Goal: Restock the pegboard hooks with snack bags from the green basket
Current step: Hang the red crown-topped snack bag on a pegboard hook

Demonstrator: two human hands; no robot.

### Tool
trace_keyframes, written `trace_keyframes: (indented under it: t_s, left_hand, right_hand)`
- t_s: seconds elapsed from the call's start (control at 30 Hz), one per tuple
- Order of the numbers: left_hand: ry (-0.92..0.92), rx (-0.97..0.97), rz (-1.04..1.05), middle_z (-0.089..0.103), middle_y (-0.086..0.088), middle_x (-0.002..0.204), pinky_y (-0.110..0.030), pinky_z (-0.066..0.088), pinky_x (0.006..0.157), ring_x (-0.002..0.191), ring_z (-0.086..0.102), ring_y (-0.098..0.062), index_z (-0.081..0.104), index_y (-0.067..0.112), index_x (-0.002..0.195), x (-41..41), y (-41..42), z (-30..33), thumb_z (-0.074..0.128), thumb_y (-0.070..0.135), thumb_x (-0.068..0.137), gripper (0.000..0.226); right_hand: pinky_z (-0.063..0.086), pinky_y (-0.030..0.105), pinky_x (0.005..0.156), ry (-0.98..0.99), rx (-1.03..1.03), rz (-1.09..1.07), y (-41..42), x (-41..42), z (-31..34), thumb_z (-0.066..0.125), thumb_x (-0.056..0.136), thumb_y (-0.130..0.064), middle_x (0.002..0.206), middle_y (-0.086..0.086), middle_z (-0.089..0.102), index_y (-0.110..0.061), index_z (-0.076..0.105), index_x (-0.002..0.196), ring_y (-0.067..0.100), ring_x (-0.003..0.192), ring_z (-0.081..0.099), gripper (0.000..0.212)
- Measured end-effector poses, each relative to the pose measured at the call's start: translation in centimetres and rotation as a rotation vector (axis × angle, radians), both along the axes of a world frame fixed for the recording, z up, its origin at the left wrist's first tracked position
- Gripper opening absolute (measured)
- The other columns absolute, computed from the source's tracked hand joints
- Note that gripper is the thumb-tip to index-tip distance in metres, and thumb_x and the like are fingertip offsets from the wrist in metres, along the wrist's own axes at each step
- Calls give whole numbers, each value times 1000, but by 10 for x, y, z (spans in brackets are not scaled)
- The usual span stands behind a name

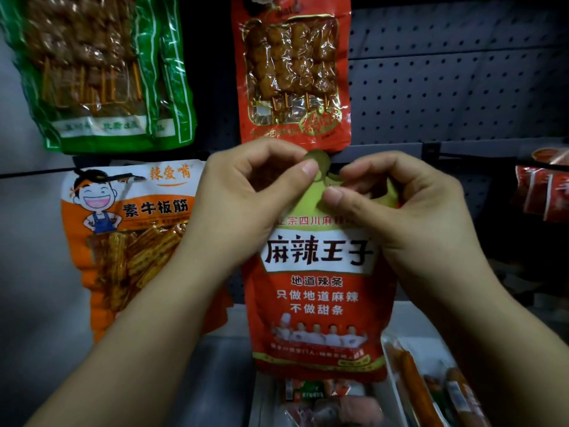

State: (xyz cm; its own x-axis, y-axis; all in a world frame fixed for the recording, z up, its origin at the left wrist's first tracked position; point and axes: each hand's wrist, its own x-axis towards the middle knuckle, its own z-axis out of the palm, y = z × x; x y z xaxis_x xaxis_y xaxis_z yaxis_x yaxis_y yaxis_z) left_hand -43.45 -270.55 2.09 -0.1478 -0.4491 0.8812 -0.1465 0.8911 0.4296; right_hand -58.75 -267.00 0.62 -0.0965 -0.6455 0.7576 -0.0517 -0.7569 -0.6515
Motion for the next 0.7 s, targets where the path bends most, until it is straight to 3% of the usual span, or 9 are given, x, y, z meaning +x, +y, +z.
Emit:
trace_keyframes:
  t_s: [0.3, 0.53, 0.63, 0.7]
  left_hand:
    - [6, -17, -33, 70, 18, 70, -12, 47, 59, 67, 64, 5, 70, 35, 74, -3, -4, 8, 68, 26, 82, 12]
    - [-34, 105, -106, 65, 19, 59, -7, 43, 54, 59, 60, 8, 69, 30, 66, -9, -12, 12, 66, 21, 84, 21]
    - [-35, 166, -96, 64, 20, 57, -5, 42, 53, 57, 58, 10, 68, 29, 68, -11, -23, 8, 65, 17, 86, 22]
    - [-28, 165, -43, 67, 18, 63, -12, 47, 59, 62, 61, 7, 70, 32, 69, -12, -32, 5, 66, 22, 85, 19]
  right_hand:
    - [53, 16, 56, -40, 32, 22, -3, -3, 3, 77, 60, -21, 62, -8, 65, -21, 67, 74, 5, 60, 66, 17]
    - [56, 20, 58, -51, 57, -16, -10, -9, -2, 77, 58, -26, 64, -7, 64, -22, 68, 74, 7, 62, 66, 19]
    - [54, 18, 55, -43, 97, -16, -16, -10, -5, 76, 60, -26, 61, -9, 65, -21, 68, 82, 6, 60, 68, 25]
    - [53, 17, 56, -49, 124, 3, -21, -12, -7, 77, 63, -24, 65, -9, 69, -21, 67, 93, 7, 64, 70, 32]
